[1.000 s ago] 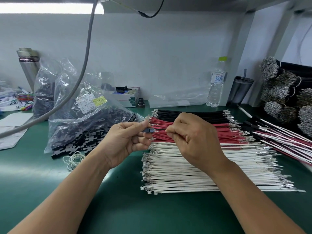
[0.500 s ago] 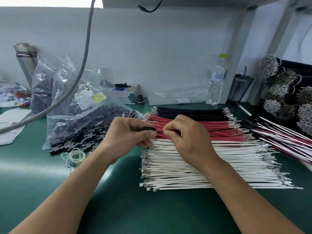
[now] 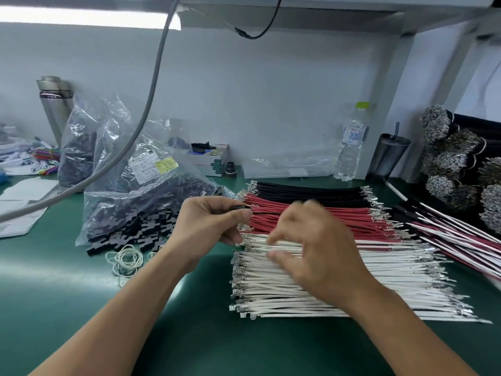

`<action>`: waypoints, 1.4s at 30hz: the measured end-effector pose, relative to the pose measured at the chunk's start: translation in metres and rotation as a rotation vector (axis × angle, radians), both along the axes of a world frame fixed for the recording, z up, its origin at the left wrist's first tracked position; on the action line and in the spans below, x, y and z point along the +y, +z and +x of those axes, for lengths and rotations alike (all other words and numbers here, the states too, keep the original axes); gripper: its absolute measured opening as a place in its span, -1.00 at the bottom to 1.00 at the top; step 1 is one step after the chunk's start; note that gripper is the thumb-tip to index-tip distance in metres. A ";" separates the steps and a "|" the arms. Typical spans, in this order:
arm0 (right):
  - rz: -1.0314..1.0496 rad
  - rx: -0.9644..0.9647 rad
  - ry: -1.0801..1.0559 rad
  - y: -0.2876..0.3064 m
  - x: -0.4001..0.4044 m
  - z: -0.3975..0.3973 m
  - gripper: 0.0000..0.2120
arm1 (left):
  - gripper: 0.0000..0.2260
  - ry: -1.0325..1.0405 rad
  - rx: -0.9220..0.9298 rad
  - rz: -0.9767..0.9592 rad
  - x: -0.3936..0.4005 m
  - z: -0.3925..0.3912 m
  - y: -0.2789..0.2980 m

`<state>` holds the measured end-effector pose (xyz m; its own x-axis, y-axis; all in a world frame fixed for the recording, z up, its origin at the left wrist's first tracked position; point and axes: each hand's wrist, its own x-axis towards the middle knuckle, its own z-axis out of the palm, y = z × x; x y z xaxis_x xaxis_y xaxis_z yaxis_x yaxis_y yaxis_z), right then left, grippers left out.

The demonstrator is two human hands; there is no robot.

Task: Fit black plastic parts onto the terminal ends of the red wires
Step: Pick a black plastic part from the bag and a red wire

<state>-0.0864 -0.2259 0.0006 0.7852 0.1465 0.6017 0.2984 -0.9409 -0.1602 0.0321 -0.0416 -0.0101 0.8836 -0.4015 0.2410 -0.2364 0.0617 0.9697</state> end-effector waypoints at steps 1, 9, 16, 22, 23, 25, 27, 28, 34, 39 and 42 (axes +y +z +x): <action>-0.002 0.131 0.008 -0.005 0.004 -0.001 -0.80 | -0.81 0.012 0.003 -0.005 0.001 0.001 0.000; -0.074 0.197 0.016 -0.013 0.010 0.000 -0.89 | -0.93 0.012 0.041 -0.005 0.000 0.002 -0.001; 0.097 0.169 0.015 -0.010 0.007 -0.003 -0.91 | -0.90 -0.005 0.062 -0.014 0.000 0.001 -0.001; 0.423 0.047 0.019 0.019 -0.001 0.005 -0.87 | -0.81 -0.040 0.126 -0.100 0.000 0.002 0.002; 0.368 -0.014 -0.006 0.025 -0.001 0.005 -0.87 | -0.80 -0.051 0.138 -0.111 0.000 0.002 0.002; 0.210 -0.166 -0.057 0.036 -0.001 0.004 -0.90 | -0.78 -0.073 0.167 -0.132 0.000 0.002 0.002; 0.051 -0.265 -0.081 0.044 -0.001 0.003 -0.92 | -0.77 -0.084 0.187 -0.143 0.000 0.001 0.002; -0.030 -0.271 -0.093 0.043 -0.001 0.002 -0.93 | -0.77 -0.091 0.196 -0.147 0.000 0.001 0.003; -0.060 -0.220 -0.097 0.009 0.004 0.007 -0.94 | -0.65 -0.154 0.219 -0.162 0.001 -0.004 0.007; 0.009 -0.251 -0.095 0.001 0.004 0.012 -0.87 | -0.65 -0.160 0.228 -0.162 0.003 -0.004 0.009; 0.127 -0.244 -0.052 -0.002 0.003 0.013 -0.88 | -0.67 -0.177 0.230 -0.159 0.002 -0.006 0.009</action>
